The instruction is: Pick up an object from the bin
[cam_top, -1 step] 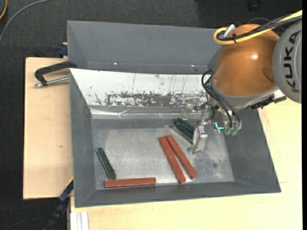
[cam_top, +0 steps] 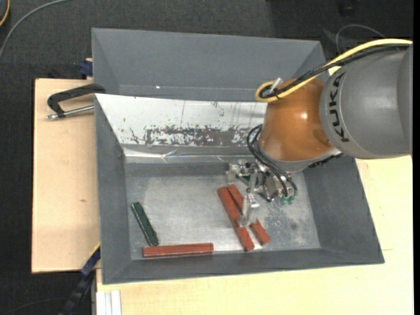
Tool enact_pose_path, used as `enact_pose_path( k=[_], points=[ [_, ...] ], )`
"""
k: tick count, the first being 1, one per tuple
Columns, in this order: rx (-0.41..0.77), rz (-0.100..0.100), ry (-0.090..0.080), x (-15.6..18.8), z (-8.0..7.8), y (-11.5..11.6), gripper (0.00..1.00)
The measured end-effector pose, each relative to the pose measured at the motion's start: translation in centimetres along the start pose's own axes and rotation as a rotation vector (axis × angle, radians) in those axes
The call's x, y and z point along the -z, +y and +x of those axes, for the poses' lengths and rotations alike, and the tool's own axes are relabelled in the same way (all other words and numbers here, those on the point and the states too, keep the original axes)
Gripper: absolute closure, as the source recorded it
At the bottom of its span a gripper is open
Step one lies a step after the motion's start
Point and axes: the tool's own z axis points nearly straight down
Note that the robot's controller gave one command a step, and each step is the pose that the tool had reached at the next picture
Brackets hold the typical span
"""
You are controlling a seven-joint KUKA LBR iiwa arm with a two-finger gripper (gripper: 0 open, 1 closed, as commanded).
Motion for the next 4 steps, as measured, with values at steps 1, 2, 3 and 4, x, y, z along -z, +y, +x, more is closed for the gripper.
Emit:
enact_pose_path(
  k=[1, 2, 3, 4],
  points=[
    [-0.095, -0.001, -0.002, -3.2, 0.2, 0.3, 0.00],
    [-0.095, -0.001, -0.008, -2.9, 0.0, 0.3, 1.00],
    [-0.095, -0.001, -0.009, -3.0, 0.0, 0.3, 0.00],
    [0.040, 0.001, -0.005, -3.0, 4.3, -2.6, 0.00]
  ],
)
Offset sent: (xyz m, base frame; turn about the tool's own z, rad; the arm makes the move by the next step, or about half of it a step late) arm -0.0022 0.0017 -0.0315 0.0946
